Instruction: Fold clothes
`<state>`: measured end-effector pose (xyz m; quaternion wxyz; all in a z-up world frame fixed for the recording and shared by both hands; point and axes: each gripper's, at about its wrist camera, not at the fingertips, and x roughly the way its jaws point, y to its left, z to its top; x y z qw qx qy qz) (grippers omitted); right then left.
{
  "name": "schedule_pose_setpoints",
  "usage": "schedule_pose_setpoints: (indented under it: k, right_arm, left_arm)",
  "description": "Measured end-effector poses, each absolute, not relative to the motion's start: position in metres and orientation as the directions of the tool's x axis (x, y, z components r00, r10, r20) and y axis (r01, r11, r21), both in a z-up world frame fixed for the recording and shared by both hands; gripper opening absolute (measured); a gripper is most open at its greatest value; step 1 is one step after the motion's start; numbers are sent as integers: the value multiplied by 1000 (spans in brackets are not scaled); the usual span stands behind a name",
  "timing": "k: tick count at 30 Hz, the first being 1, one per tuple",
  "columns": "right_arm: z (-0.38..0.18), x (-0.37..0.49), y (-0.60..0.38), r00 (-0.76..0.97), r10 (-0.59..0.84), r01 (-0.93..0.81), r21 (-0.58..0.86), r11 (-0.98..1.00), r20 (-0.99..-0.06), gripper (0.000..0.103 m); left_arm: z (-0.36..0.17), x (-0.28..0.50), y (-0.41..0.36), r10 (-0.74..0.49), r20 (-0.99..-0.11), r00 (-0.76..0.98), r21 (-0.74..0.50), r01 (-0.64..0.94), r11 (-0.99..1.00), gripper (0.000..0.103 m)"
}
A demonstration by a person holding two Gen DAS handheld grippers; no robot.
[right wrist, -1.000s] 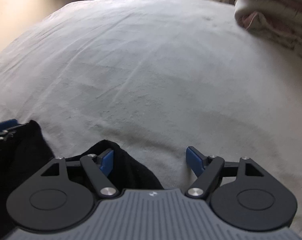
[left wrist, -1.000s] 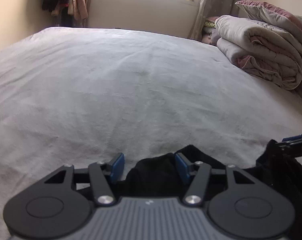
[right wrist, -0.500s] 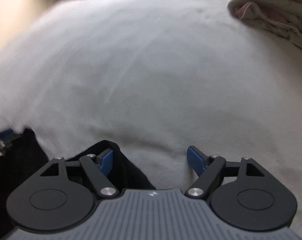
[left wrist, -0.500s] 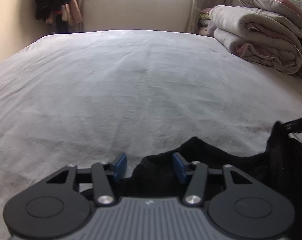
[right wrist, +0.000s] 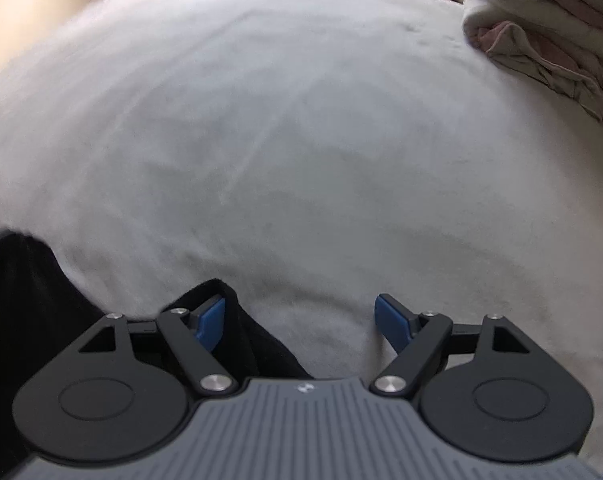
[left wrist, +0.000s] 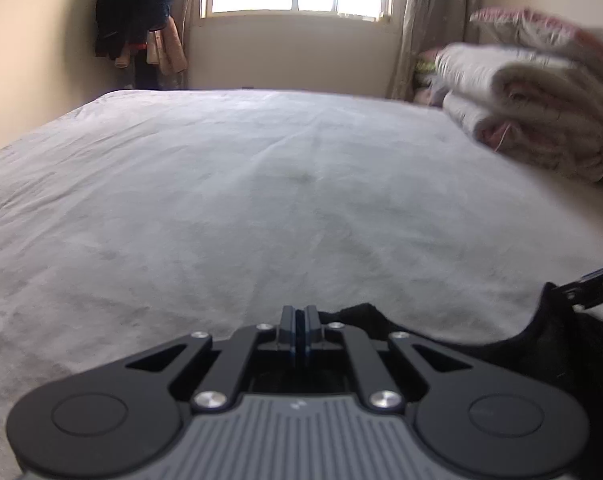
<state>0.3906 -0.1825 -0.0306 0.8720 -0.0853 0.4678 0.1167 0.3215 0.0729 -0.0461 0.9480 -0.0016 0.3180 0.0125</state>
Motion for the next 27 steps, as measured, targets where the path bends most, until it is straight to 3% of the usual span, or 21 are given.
schedule_pose_setpoints:
  k: [4,11,15,20,27]
  right_arm:
    - [-30,388,-177,531,133,-301,-40,953,-837,81]
    - [-27,388,-169,520,50,-297,-126,946,-853,83]
    - [-17,385,-170,498,72,-296,-91,951,-864,88]
    - [-10,384,-170,475,139,-325,-27,945,-869,94]
    - [-2,352,-216,577,163,-245,21,969,-800,92]
  left_arm:
    - [-48,323,68,45,-612,790,35,-30,999,5]
    - [-23,310,87,-88,-548,832,-155,3,988,7]
    - [-23,310,87,-152,-539,828,-203,48,978,9]
    - [-29,314,83,-134,-566,813,-180,37,983,10]
    - [-31,318,74,-219,-568,793,-222,108,969,14]
